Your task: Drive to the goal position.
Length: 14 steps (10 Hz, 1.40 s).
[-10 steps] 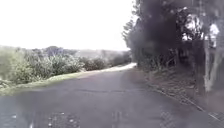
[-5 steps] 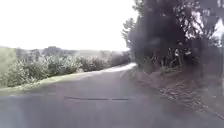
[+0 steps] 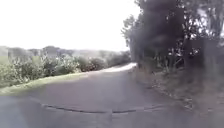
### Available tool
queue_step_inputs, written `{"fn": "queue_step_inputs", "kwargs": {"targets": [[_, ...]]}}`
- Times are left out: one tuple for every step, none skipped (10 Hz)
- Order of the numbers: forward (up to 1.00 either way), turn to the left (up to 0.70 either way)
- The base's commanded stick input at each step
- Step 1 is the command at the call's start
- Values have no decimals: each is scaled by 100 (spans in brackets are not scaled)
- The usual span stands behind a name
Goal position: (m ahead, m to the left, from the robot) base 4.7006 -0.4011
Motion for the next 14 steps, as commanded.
{"fn": "queue_step_inputs", "kwargs": {"targets": [[100,0],[100,0],[100,0],[100,0],[100,0],[100,0],[100,0],[100,0],[100,0],[100,0],[100,0],[100,0],[100,0],[100,0]]}}
